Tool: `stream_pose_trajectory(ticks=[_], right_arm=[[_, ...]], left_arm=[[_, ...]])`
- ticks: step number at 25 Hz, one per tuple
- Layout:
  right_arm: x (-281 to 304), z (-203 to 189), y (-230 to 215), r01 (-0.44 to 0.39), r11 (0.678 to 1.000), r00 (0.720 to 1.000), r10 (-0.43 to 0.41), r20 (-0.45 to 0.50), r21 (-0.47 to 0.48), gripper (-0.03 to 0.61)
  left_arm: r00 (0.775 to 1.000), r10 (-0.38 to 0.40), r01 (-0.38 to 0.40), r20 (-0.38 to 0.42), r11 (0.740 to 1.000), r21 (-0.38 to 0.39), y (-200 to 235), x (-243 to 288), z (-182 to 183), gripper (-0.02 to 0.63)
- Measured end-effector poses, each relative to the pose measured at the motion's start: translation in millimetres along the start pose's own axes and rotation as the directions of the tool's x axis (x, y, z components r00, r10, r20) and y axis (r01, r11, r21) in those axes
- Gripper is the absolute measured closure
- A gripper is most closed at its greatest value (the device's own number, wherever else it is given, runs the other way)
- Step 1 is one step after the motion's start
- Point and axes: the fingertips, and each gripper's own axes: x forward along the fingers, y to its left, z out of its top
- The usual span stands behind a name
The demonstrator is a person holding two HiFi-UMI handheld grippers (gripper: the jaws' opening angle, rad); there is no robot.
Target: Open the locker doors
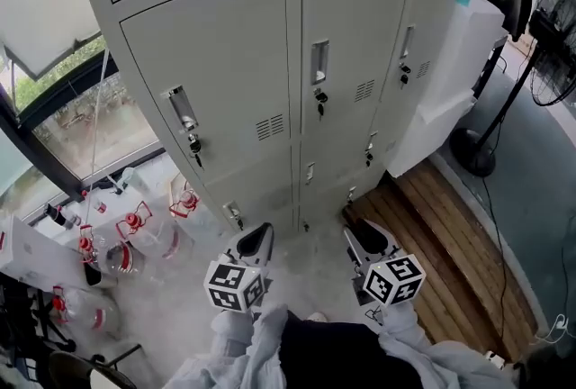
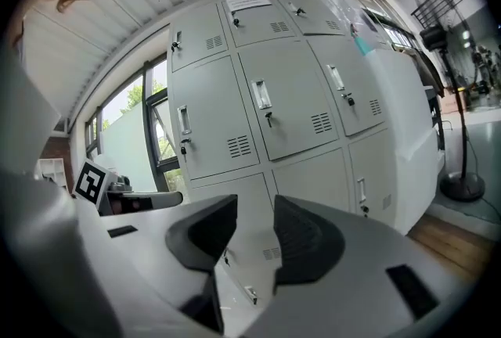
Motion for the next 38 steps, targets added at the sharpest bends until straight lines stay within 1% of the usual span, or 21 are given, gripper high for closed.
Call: stream_pose_trajectory(ticks=[6, 12, 15, 18, 23, 26, 30, 35, 38], right_arm=[[31, 31, 31, -0.113, 0.993, 0.993, 0.113, 0.023, -0.027, 0.449], [58, 68, 71, -0.198, 0.976, 0.978, 0.203, 0.054, -0.087, 0.449], [75, 86, 94, -0.24, 0.966, 0.966, 0.248, 0.074, -0.094, 0.449], [94, 103, 119, -0.28, 0.953, 0.953, 0.291, 0.089, -0.117, 0.449], [123, 124, 166, -0.35, 0.921, 0.924, 0.37, 0.1, -0.17, 0.449], [140, 133, 191, -0.37, 0.905, 0.913, 0.396, 0.099, -0.21, 0.449], [163, 146, 220, -0.374, 0.888, 0.904, 0.413, 0.109, -0.267, 0.449], [188, 158, 249, -0.384, 0.876, 0.896, 0.43, 0.112, -0.293, 0.449], [203, 163, 261, -0.382, 0.871, 0.894, 0.433, 0.115, -0.308, 0.449]], left_arm=[[0.996, 0.084, -0.084, 0.007, 0.996, 0.003, 33, -20, 8, 0.603], [0.988, 0.152, -0.152, 0.041, 0.988, 0.001, 68, -47, 29, 0.603], [0.983, 0.168, -0.169, 0.067, 0.985, 0.01, 80, -64, 44, 0.603], [0.978, 0.195, -0.197, 0.077, 0.98, 0.024, 97, -77, 54, 0.603], [0.967, 0.234, -0.238, 0.103, 0.971, 0.034, 127, -95, 70, 0.603], [0.961, 0.249, -0.255, 0.118, 0.966, 0.036, 143, -104, 75, 0.603], [0.957, 0.261, -0.268, 0.131, 0.963, 0.042, 166, -115, 82, 0.603], [0.953, 0.267, -0.277, 0.144, 0.959, 0.053, 189, -123, 93, 0.603], [0.955, 0.26, -0.271, 0.142, 0.96, 0.064, 199, -126, 98, 0.603]])
